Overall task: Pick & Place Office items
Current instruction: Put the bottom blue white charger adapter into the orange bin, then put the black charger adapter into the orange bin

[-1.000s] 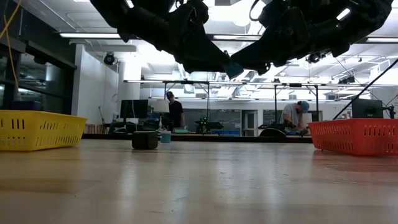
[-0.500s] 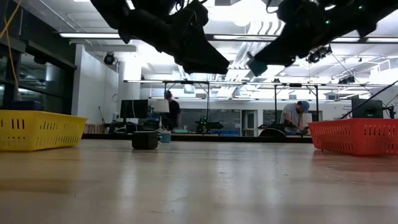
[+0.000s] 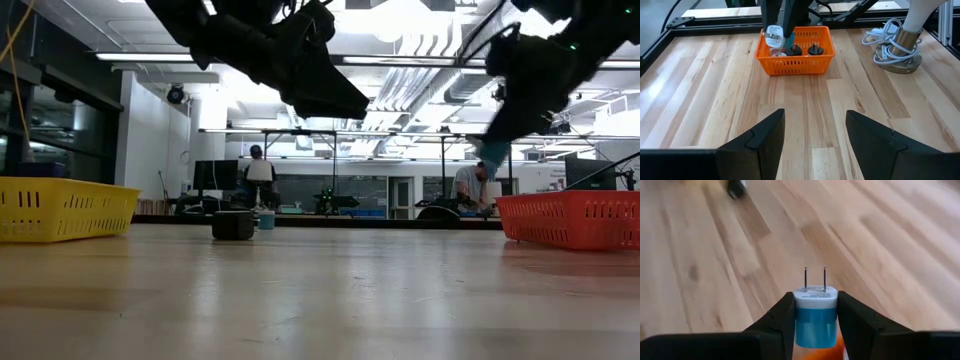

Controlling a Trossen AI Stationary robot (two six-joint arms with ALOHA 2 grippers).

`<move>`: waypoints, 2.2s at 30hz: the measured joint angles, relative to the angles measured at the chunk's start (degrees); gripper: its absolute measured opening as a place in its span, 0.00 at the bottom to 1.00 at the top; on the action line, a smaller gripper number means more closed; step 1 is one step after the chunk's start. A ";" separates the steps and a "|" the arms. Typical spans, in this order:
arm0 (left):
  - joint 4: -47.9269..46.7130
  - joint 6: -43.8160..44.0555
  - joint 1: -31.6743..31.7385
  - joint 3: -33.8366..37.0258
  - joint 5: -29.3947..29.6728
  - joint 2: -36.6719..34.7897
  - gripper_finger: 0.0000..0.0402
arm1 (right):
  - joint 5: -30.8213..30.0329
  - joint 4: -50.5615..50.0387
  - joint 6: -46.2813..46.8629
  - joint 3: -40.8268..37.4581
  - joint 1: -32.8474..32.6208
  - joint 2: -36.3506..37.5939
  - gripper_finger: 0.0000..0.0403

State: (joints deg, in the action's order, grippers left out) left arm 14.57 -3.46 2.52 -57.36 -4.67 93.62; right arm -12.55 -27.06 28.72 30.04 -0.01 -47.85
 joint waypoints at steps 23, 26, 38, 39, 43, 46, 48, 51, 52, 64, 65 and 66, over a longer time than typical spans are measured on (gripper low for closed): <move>0.00 -0.02 0.00 0.00 0.00 0.00 0.50 | 0.99 -25.58 19.72 0.00 0.00 0.74 0.28; 0.00 -0.02 0.00 0.00 0.01 -0.01 0.50 | 1.19 -26.14 20.52 0.00 0.00 0.74 0.28; 0.00 -0.02 0.00 0.00 0.00 0.00 0.50 | 2.25 -26.36 21.25 0.00 0.00 0.74 0.29; 0.00 -0.02 0.00 0.00 0.02 0.00 0.50 | 2.42 -26.37 21.24 0.00 0.00 0.74 0.29; 0.00 0.00 0.00 0.00 0.00 0.00 0.50 | 2.68 -26.44 21.25 0.00 0.00 0.72 0.30; 0.00 -0.01 0.00 0.00 0.02 0.00 0.50 | 3.40 -26.44 21.24 0.00 0.00 0.72 0.33; 0.00 -0.02 0.00 0.00 0.01 0.00 0.50 | 3.51 -26.44 21.24 0.00 0.00 0.72 0.34; 0.00 0.00 0.00 0.00 0.01 0.00 0.50 | 3.51 -26.44 21.24 0.00 0.00 0.72 0.37; 0.00 -0.01 0.00 0.00 0.01 -0.01 0.50 | 3.51 -26.41 21.24 0.00 0.00 0.72 0.38; 0.00 0.26 0.00 0.00 0.00 0.00 0.50 | 3.53 -26.35 21.06 0.00 0.00 0.72 0.40; 0.00 0.26 0.00 0.00 0.00 0.00 0.50 | 3.51 -26.33 21.00 0.00 0.01 0.72 0.40; 0.00 0.26 0.00 0.00 0.00 -0.01 0.50 | 3.52 -26.31 21.00 0.00 0.00 0.72 0.40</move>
State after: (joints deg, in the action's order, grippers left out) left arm 14.57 -3.20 2.52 -57.36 -4.67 93.62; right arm -9.02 -53.37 49.71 30.04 -0.01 -47.13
